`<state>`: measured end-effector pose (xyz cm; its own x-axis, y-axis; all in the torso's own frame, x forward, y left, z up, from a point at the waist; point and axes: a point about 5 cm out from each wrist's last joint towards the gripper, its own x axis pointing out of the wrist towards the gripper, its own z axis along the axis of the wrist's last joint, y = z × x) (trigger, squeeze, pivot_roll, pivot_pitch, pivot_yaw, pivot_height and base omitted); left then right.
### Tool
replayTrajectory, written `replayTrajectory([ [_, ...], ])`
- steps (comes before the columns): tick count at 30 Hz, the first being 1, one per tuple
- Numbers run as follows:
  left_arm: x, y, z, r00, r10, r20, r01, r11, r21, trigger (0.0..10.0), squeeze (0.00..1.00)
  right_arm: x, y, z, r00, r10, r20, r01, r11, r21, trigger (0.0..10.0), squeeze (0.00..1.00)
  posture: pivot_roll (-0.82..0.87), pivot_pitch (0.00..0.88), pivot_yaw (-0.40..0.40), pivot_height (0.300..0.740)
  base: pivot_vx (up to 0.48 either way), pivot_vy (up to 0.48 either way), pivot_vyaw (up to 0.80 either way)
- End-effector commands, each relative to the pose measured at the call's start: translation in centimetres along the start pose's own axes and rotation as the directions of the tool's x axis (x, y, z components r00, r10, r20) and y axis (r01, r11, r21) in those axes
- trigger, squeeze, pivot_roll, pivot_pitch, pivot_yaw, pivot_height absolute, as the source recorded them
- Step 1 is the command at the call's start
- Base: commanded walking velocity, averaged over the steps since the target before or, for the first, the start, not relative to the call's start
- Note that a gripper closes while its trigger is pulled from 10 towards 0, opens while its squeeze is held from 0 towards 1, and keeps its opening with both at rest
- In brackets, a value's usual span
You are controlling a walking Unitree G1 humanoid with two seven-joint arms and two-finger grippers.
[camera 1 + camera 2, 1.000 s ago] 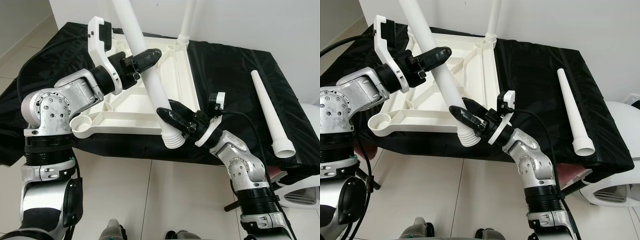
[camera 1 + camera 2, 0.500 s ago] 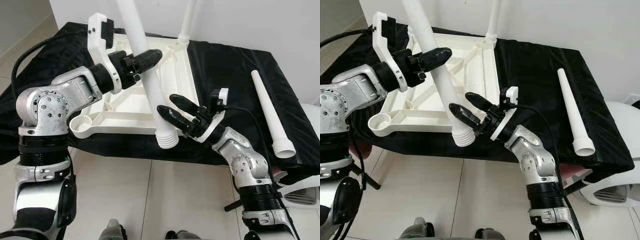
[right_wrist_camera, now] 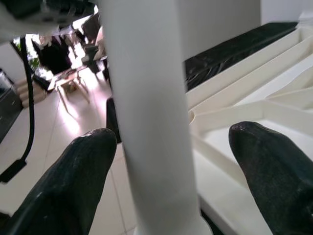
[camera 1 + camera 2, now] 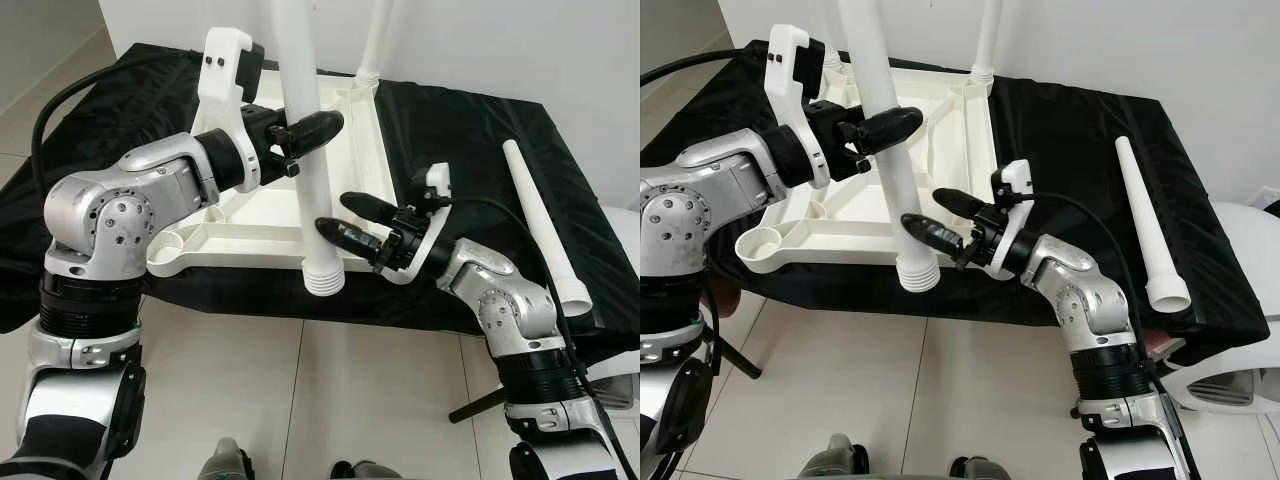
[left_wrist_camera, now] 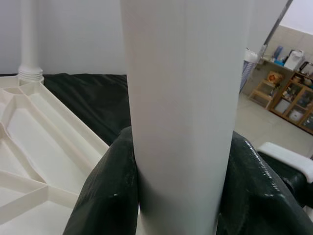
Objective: Building children table
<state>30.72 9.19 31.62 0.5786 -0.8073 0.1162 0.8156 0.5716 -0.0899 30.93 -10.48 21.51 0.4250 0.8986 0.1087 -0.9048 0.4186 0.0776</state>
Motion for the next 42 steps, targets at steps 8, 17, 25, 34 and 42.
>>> replayTrajectory([
  [8, 0.2, -2.1, -0.1, 0.971, -0.238, -0.017, 0.239, 0.97, 0.047, 10.0, 0.0, 0.9, 0.7, 0.5, 0.995, 0.08, -0.063, -0.082, 0.996, -0.024, 10.0, 0.0, 0.01, 0.093, -0.043, 0.74, 0.0, 0.0, 0.0],
  [17, 0.0, -3.1, -0.1, 0.961, -0.273, -0.033, 0.275, 0.958, 0.082, 10.0, 0.0, 1.5, 0.7, 0.4, 0.987, 0.096, -0.132, -0.092, 0.995, 0.031, 10.0, 0.0, 0.02, 0.092, -0.048, 0.74, 0.0, 0.0, 0.0],
  [25, -0.1, -3.5, -0.1, 0.957, -0.288, -0.039, 0.291, 0.952, 0.094, 10.0, 0.0, 1.4, 0.6, 0.3, 0.98, 0.096, -0.177, -0.091, 0.995, 0.035, 9.7, 0.0, 0.02, 0.091, -0.049, 0.74, 0.0, 0.0, 0.0],
  [34, -0.2, -4.0, 0.2, 0.95, -0.311, -0.04, 0.313, 0.944, 0.108, 10.0, 0.0, 0.8, 0.1, -0.1, 0.971, 0.083, -0.223, -0.076, 0.996, 0.042, 8.6, 0.0, 0.02, 0.082, -0.051, 0.74, 0.0, 0.0, 0.0],
  [42, -0.3, -4.3, 0.5, 0.947, -0.319, -0.037, 0.321, 0.94, 0.118, 10.0, 0.0, 0.7, -0.1, -0.5, 0.967, 0.073, -0.242, -0.06, 0.996, 0.062, 3.9, 0.0, 0.02, 0.08, -0.053, 0.74, 0.0, 0.0, 0.0],
])
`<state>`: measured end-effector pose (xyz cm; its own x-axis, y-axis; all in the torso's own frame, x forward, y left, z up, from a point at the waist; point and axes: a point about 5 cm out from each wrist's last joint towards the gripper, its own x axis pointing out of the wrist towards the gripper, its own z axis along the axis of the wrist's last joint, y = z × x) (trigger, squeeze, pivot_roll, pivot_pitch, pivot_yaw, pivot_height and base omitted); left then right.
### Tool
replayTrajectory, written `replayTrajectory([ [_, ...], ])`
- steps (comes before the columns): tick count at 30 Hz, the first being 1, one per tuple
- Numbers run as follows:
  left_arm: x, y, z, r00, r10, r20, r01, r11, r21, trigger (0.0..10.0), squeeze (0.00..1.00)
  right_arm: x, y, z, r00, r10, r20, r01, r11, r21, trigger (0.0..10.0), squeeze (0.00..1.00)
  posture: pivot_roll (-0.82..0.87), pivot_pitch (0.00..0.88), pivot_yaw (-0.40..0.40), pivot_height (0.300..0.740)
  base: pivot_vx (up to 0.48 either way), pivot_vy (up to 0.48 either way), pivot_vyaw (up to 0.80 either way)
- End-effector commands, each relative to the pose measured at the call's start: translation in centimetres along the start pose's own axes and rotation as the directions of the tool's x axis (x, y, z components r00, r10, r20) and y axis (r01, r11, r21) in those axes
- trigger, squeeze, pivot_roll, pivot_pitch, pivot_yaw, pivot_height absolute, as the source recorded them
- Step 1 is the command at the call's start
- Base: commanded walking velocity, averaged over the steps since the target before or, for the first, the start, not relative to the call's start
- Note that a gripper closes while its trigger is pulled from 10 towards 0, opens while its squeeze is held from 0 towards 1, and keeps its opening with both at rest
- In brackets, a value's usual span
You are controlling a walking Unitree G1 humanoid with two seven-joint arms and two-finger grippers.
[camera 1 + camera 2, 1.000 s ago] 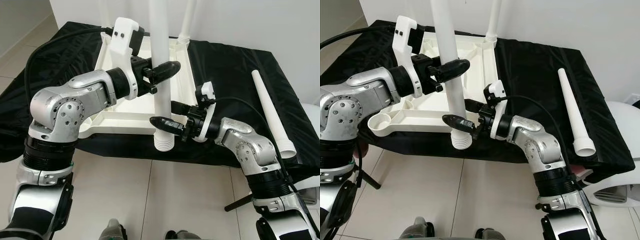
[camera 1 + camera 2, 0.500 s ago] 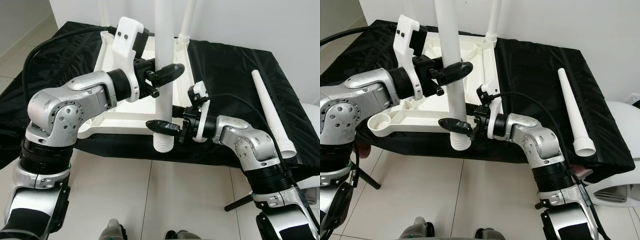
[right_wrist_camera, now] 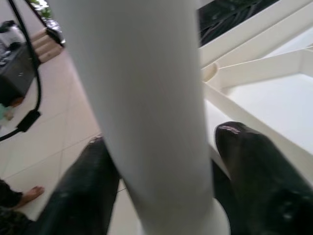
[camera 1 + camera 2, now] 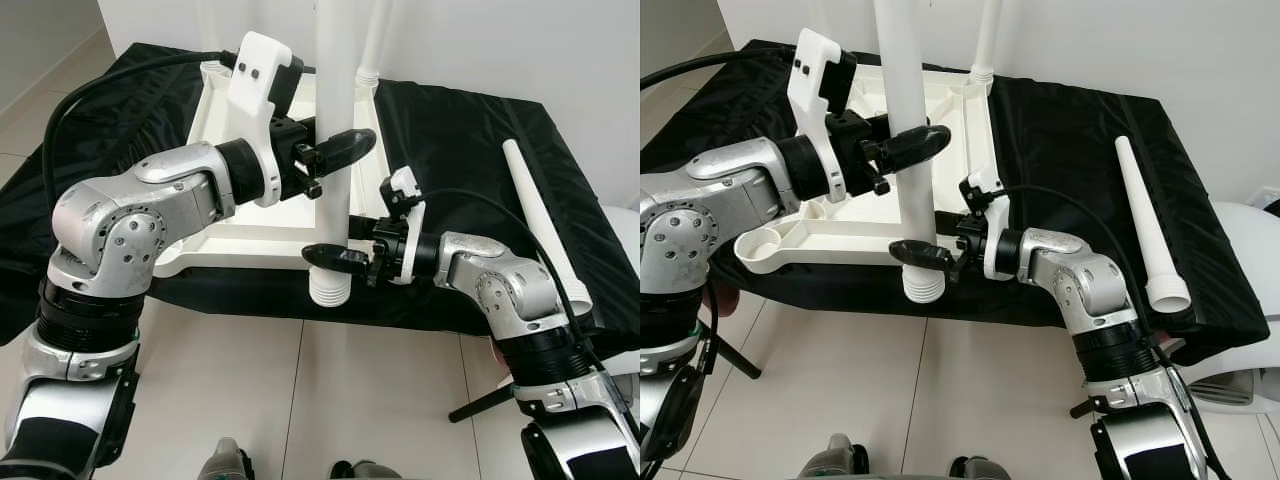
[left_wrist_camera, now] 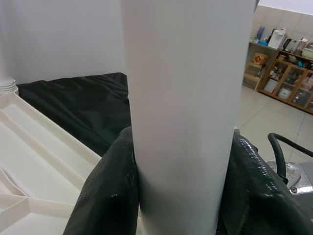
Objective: Building children table
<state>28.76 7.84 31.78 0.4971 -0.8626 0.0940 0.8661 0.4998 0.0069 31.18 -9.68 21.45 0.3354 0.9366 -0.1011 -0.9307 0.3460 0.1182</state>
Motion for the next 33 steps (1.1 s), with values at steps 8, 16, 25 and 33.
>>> replayTrajectory([
  [8, -0.1, -2.2, 0.9, 0.972, -0.234, 0.022, 0.233, 0.971, 0.045, 10.0, 0.0, 0.2, -0.4, -0.3, 1.0, -0.011, -0.024, 0.011, 1.0, 0.022, 0.0, 0.0, 0.02, 0.088, -0.054, 0.74, 0.0, 0.0, 0.0],
  [16, -0.2, -2.2, 1.1, 0.972, -0.233, 0.033, 0.231, 0.972, 0.035, 10.0, 0.0, 0.3, -0.5, -0.2, 1.0, -0.017, -0.008, 0.017, 1.0, 0.018, 0.0, 0.0, 0.02, 0.094, -0.05, 0.74, 0.0, 0.0, 0.0],
  [25, -0.5, -1.4, 1.9, 0.972, -0.216, 0.092, 0.22, 0.975, -0.033, 10.0, 1.0, 0.3, -1.0, 0.2, 0.997, -0.073, 0.031, 0.072, 0.997, 0.026, 10.0, 0.0, 0.03, 0.104, -0.041, 0.74, 0.0, 0.0, 0.0],
  [33, -0.2, -0.6, 2.6, 0.979, -0.16, 0.127, 0.165, 0.986, -0.035, 10.0, 1.0, -0.1, -1.8, 0.6, 0.989, -0.132, 0.072, 0.13, 0.991, 0.04, 10.0, 0.0, 0.02, 0.106, -0.038, 0.74, 0.0, 0.0, 0.0],
])
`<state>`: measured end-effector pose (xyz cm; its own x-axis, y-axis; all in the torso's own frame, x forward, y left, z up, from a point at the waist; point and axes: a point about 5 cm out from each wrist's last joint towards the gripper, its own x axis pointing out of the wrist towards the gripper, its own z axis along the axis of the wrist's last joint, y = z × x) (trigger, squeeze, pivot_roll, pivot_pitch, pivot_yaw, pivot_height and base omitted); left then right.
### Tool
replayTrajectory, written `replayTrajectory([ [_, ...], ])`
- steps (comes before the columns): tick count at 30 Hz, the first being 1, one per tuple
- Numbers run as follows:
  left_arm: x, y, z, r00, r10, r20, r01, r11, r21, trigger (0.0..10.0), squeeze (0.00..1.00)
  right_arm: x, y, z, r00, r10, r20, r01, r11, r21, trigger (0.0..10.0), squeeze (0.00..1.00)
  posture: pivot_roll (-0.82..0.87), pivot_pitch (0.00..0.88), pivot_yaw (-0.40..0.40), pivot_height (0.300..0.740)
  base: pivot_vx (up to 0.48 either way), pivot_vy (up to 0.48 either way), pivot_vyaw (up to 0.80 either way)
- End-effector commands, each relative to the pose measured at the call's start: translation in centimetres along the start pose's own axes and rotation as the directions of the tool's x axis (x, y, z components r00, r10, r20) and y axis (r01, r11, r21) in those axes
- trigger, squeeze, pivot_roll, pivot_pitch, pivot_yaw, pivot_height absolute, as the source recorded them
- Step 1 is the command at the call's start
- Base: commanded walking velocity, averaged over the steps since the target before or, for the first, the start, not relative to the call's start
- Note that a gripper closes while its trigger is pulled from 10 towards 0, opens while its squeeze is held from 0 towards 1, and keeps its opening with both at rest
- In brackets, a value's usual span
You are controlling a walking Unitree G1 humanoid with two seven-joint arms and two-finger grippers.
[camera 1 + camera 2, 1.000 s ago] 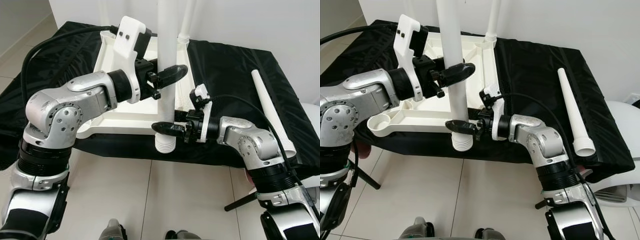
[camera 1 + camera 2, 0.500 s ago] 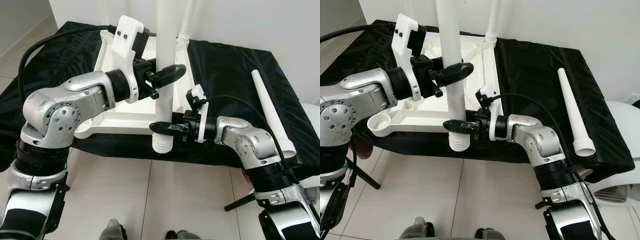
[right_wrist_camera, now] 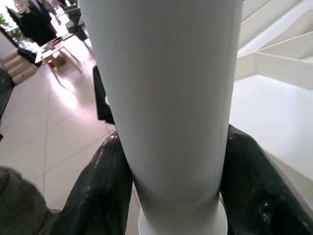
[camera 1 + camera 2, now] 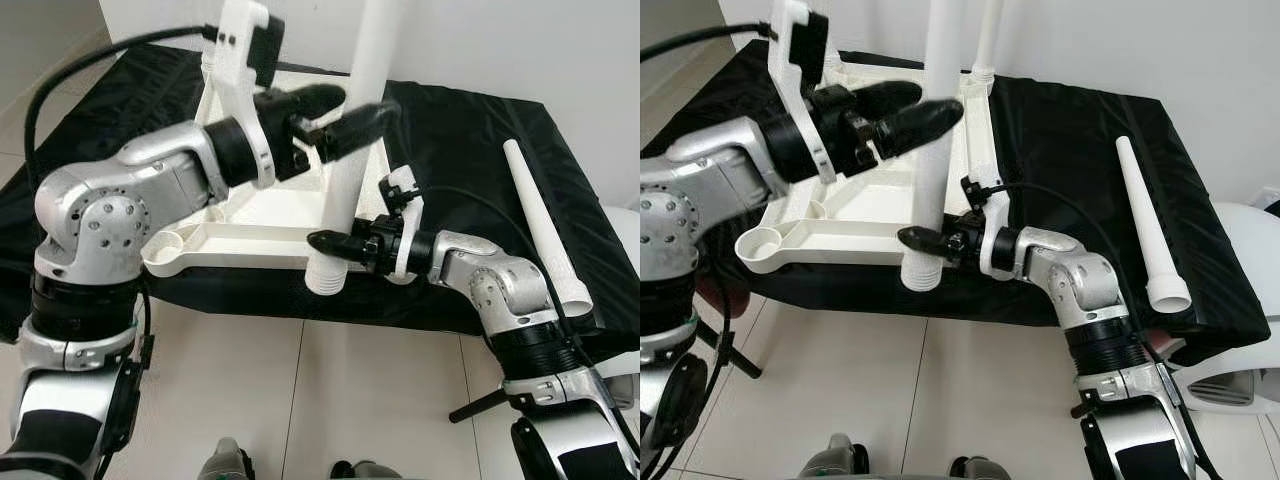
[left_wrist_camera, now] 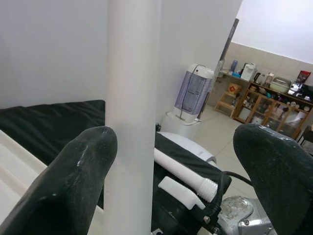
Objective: Building children table
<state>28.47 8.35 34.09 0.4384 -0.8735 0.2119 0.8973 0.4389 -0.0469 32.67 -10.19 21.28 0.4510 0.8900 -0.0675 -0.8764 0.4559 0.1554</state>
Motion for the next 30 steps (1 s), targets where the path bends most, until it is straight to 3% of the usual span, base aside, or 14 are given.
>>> replayTrajectory([
  [1, 0.2, -0.4, 0.2, 0.997, -0.079, 0.002, 0.079, 0.997, 0.019, 10.0, 1.0, -0.1, -0.4, 0.6, 0.999, -0.027, 0.036, 0.027, 1.0, -0.012, 10.0, 0.0, 0.03, 0.106, -0.038, 0.74, 0.0, 0.0, 0.0],
  [4, 0.2, -0.1, 0.3, 0.999, -0.051, 0.004, 0.051, 0.999, 0.019, 10.0, 1.0, -0.2, -0.6, 0.7, 0.998, -0.043, 0.047, 0.044, 0.999, -0.011, 10.0, 0.0, 0.03, 0.106, -0.038, 0.74, 0.0, 0.0, 0.0],
  [5, 0.0, 0.6, 0.5, 1.0, 0.002, 0.017, -0.002, 1.0, 0.019, 10.0, 0.0, -0.4, -1.0, 1.1, 0.994, -0.079, 0.08, 0.079, 0.997, 0.0, 10.0, 0.0, 0.03, 0.102, -0.038, 0.74, 0.0, 0.0, 0.0],
  [6, -0.3, 1.4, 0.8, 0.997, 0.065, 0.032, -0.066, 0.998, 0.009, 10.0, 0.0, -0.7, -1.6, 1.6, 0.985, -0.125, 0.123, 0.124, 0.992, 0.014, 10.0, 0.0, 0.03, 0.099, -0.038, 0.74, 0.0, 0.0, 0.0],
  [12, -1.2, 3.4, 0.9, 0.977, 0.208, 0.051, -0.206, 0.978, -0.038, 10.0, 0.0, -1.5, -2.6, 2.4, 0.955, -0.216, 0.205, 0.21, 0.976, 0.051, 10.0, 0.0, 0.03, 0.095, -0.038, 0.74, 0.0, 0.0, 0.0],
  [14, -1.7, 4.4, 0.1, 0.961, 0.277, 0.022, -0.275, 0.958, -0.076, 10.0, 0.0, -2.0, -3.1, 2.6, 0.935, -0.263, 0.237, 0.253, 0.965, 0.07, 10.0, 0.0, 0.03, 0.093, -0.036, 0.74, 0.0, 0.0, 0.0],
  [19, -2.1, 5.2, -2.0, 0.937, 0.345, -0.048, -0.349, 0.931, -0.111, 10.0, 0.0, -2.4, -3.7, 2.7, 0.909, -0.327, 0.258, 0.313, 0.945, 0.096, 10.0, 0.0, 0.02, 0.084, -0.034, 0.74, 0.0, 0.0, 0.0],
  [21, -2.3, 6.0, -3.9, 0.904, 0.415, -0.102, -0.426, 0.892, -0.148, 10.0, 0.0, -2.7, -4.3, 2.8, 0.883, -0.387, 0.266, 0.369, 0.922, 0.116, 10.0, 0.0, 0.02, 0.081, -0.034, 0.74, 0.0, 0.0, 0.0],
  [22, -2.3, 6.0, -3.9, 0.904, 0.415, -0.102, -0.426, 0.892, -0.148, 10.0, 0.0, -2.7, -4.3, 2.8, 0.883, -0.387, 0.266, 0.369, 0.922, 0.116, 10.0, 0.0, 0.02, 0.081, -0.034, 0.74, 0.0, 0.0, 0.0],
  [24, -2.8, 6.9, -6.2, 0.853, 0.498, -0.158, -0.522, 0.83, -0.197, 10.0, 0.0, -3.2, -4.9, 2.9, 0.838, -0.464, 0.287, 0.443, 0.886, 0.139, 10.0, 0.0, 0.01, 0.076, -0.032, 0.74, 0.0, 0.0, 0.0],
  [25, -2.8, 6.9, -6.2, 0.853, 0.498, -0.158, -0.522, 0.83, -0.197, 10.0, 0.0, -3.2, -4.9, 2.9, 0.838, -0.464, 0.287, 0.443, 0.886, 0.139, 10.0, 0.0, 0.01, 0.076, -0.032, 0.74, 0.0, 0.0, 0.0],
  [26, -3.0, 7.1, -7.1, 0.832, 0.527, -0.175, -0.554, 0.805, -0.213, 10.0, 0.0, -3.4, -5.1, 3.0, 0.815, -0.496, 0.298, 0.474, 0.868, 0.149, 10.0, 0.0, 0.01, 0.073, -0.033, 0.74, 0.0, 0.0, 0.0],
  [28, -3.0, 7.1, -7.1, 0.832, 0.527, -0.175, -0.554, 0.805, -0.213, 10.0, 0.0, -3.4, -5.1, 3.0, 0.815, -0.496, 0.298, 0.474, 0.868, 0.149, 10.0, 0.0, 0.01, 0.073, -0.033, 0.74, 0.0, 0.0, 0.0],
  [30, -3.4, 7.2, -8.2, 0.795, 0.581, -0.172, -0.605, 0.777, -0.172, 10.0, 0.0, -3.8, -5.3, 2.9, 0.766, -0.55, 0.332, 0.521, 0.834, 0.18, 10.0, 0.0, 0.01, 0.061, -0.033, 0.74, 0.0, 0.0, 0.0],
])
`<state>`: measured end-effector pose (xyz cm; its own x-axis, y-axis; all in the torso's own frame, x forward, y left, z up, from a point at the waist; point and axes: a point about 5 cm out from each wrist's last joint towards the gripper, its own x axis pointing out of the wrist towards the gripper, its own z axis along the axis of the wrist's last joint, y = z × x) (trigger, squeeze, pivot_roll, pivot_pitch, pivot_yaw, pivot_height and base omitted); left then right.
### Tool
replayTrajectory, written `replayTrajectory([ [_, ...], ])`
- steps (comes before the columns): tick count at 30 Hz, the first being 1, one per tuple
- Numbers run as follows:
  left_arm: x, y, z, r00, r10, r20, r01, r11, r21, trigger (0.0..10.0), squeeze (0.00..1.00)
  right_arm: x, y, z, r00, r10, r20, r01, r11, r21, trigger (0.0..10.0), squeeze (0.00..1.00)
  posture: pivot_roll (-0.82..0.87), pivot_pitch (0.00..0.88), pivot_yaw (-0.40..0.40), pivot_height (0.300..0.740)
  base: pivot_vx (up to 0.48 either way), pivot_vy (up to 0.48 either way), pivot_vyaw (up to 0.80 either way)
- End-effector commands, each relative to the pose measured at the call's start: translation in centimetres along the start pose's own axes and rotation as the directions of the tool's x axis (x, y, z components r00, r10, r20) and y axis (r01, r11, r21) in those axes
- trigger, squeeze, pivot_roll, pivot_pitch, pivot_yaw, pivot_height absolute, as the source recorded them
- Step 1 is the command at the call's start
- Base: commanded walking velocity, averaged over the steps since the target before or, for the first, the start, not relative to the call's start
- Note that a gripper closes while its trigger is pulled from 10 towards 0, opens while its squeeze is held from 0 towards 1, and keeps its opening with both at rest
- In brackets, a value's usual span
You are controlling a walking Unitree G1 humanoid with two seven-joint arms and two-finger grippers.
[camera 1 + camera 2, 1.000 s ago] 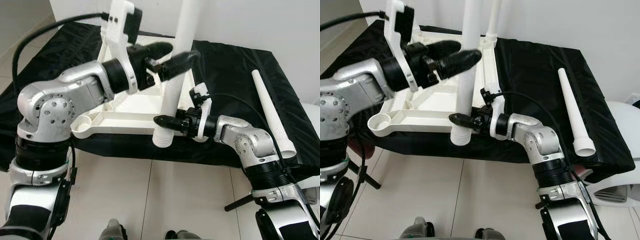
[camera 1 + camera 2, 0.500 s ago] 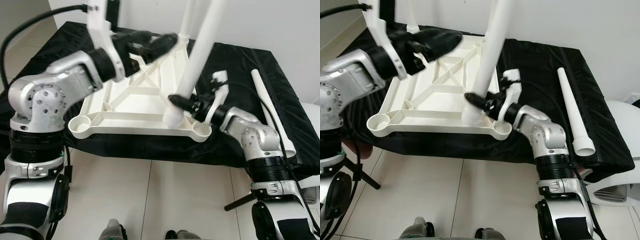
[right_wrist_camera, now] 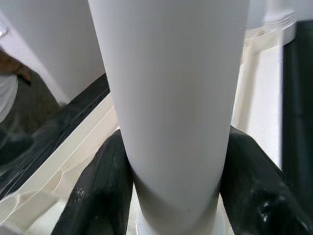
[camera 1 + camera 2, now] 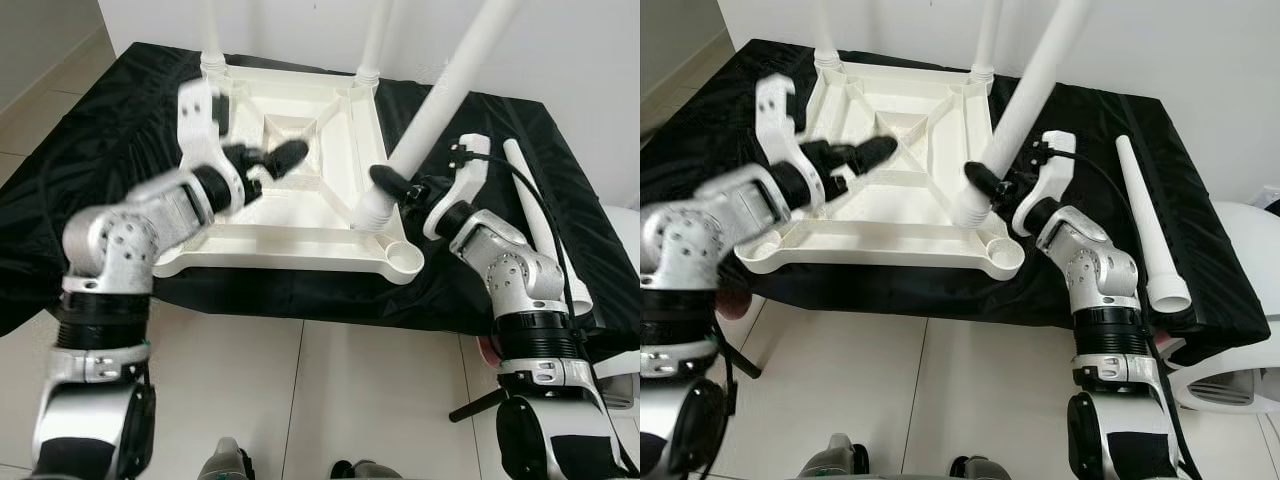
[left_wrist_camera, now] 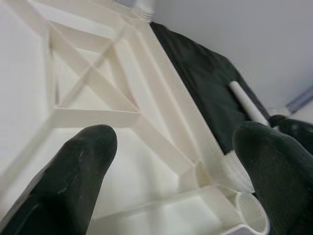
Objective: Building children table
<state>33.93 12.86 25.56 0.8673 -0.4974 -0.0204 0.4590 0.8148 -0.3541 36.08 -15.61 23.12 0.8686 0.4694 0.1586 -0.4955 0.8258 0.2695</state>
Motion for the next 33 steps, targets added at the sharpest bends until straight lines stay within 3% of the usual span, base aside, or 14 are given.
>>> replayTrajectory([
  [1, 0.0, 0.1, -0.6, 1.0, 0.025, 0.002, -0.025, 0.999, 0.023, 10.0, 0.0, -0.1, -0.2, 0.5, 0.998, -0.034, 0.043, 0.034, 0.999, -0.004, 10.0, 0.0, 0.01, 0.061, -0.033, 0.74, 0.0, 0.0, 0.0],
  [5, -0.6, 0.9, -1.5, 0.995, 0.083, 0.05, -0.087, 0.992, 0.094, 10.0, 0.0, -0.5, -0.3, 0.1, 0.993, -0.081, 0.086, 0.079, 0.996, 0.031, 10.0, 0.0, 0.0, 0.047, -0.03, 0.74, 0.0, 0.0, 0.0],
  [9, -0.7, 1.1, -1.7, 0.993, 0.096, 0.063, -0.103, 0.988, 0.113, 10.0, 0.0, -0.6, -0.2, 0.0, 0.992, -0.084, 0.09, 0.082, 0.996, 0.032, 10.0, 0.0, 0.0, 0.047, -0.031, 0.74, 0.0, 0.0, 0.0],
  [11, -0.9, 0.9, -2.7, 0.992, 0.112, 0.064, -0.123, 0.964, 0.235, 10.0, 0.0, -0.8, 0.2, -0.1, 0.991, -0.067, 0.12, 0.064, 0.997, 0.033, 10.0, 0.0, 0.0, 0.049, -0.034, 0.74, 0.0, 0.0, 0.0],
  [13, -0.9, 0.9, -2.7, 0.992, 0.112, 0.064, -0.123, 0.964, 0.235, 10.0, 0.0, -0.8, 0.2, -0.1, 0.991, -0.067, 0.12, 0.064, 0.997, 0.033, 10.0, 0.0, 0.0, 0.049, -0.034, 0.74, 0.0, 0.0, 0.0],
  [14, -1.1, -0.3, -3.9, 0.997, 0.046, 0.062, -0.068, 0.908, 0.414, 10.0, 0.0, -1.2, 0.3, 0.0, 0.985, -0.06, 0.159, 0.056, 0.998, 0.031, 10.0, 0.0, -0.01, 0.054, -0.035, 0.74, 0.0, 0.0, 0.0],
  [16, -1.1, -0.3, -3.9, 0.997, 0.046, 0.062, -0.068, 0.908, 0.414, 10.0, 0.0, -1.2, 0.3, 0.0, 0.985, -0.06, 0.159, 0.056, 0.998, 0.031, 10.0, 0.0, -0.01, 0.054, -0.035, 0.74, 0.0, 0.0, 0.0],
  [17, -1.0, -1.0, -4.8, 0.999, -0.006, 0.036, -0.012, 0.879, 0.476, 10.0, 0.0, -1.4, 0.4, 0.1, 0.982, -0.052, 0.18, 0.046, 0.998, 0.038, 10.0, 0.0, 0.0, 0.056, -0.036, 0.74, 0.0, 0.0, 0.0],
  [20, -0.9, -1.6, -5.9, 0.999, -0.05, -0.006, 0.046, 0.857, 0.512, 10.0, 0.0, -1.6, 0.4, 0.1, 0.979, -0.045, 0.198, 0.038, 0.999, 0.039, 10.0, 0.0, 0.0, 0.062, -0.036, 0.74, 0.0, 0.0, 0.0],
  [22, -0.5, -2.2, -7.5, 0.99, -0.111, -0.081, 0.138, 0.809, 0.572, 10.0, 0.0, -1.7, 0.5, 0.2, 0.973, -0.047, 0.224, 0.038, 0.998, 0.045, 10.0, 0.0, 0.0, 0.067, -0.037, 0.74, 0.0, 0.0, 0.0],
  [27, -0.1, -2.4, -8.3, 0.982, -0.146, -0.121, 0.19, 0.764, 0.617, 10.0, 0.0, -1.9, 0.5, 0.3, 0.97, -0.05, 0.237, 0.04, 0.998, 0.046, 10.0, 0.0, -0.01, 0.072, -0.034, 0.74, 0.0, 0.0, 0.0],
  [29, 0.3, -2.7, -9.2, 0.966, -0.191, -0.175, 0.259, 0.716, 0.648, 10.0, 0.0, -2.2, 0.3, 0.3, 0.969, -0.055, 0.242, 0.046, 0.998, 0.042, 10.0, 0.0, -0.02, 0.074, -0.029, 0.74, 0.0, 0.0, 0.0],
  [31, 0.3, -2.7, -9.2, 0.966, -0.191, -0.175, 0.259, 0.716, 0.648, 10.0, 0.0, -2.2, 0.3, 0.3, 0.969, -0.055, 0.242, 0.046, 0.998, 0.042, 10.0, 0.0, -0.02, 0.074, -0.029, 0.74, 0.0, 0.0, 0.0],
  [33, 0.8, -3.2, -10.4, 0.944, -0.233, -0.232, 0.329, 0.678, 0.657, 10.0, 0.0, -2.8, 0.0, 0.4, 0.965, -0.073, 0.251, 0.066, 0.997, 0.038, 10.0, 0.0, -0.03, 0.076, -0.021, 0.74, 0.0, 0.0, 0.0],
])
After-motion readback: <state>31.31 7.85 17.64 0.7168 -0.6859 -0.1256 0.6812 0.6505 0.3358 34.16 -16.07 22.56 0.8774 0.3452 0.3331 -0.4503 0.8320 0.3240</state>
